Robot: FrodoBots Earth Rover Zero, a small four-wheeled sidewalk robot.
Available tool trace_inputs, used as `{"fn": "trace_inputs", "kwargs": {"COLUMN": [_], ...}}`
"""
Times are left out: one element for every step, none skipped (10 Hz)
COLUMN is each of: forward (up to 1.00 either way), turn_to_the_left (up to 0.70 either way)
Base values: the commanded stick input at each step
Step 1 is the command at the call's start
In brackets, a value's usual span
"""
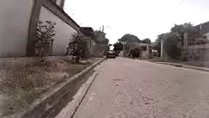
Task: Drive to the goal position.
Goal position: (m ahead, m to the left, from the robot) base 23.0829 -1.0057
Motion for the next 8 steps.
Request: {"fn": "trace_inputs", "kwargs": {"forward": [0.70,0.70,0.70,0.70,0.70,0.70,0.70,0.70], "turn_to_the_left": [0.00,0.00,0.00,0.00,0.00,0.00,-0.08,-0.35]}}
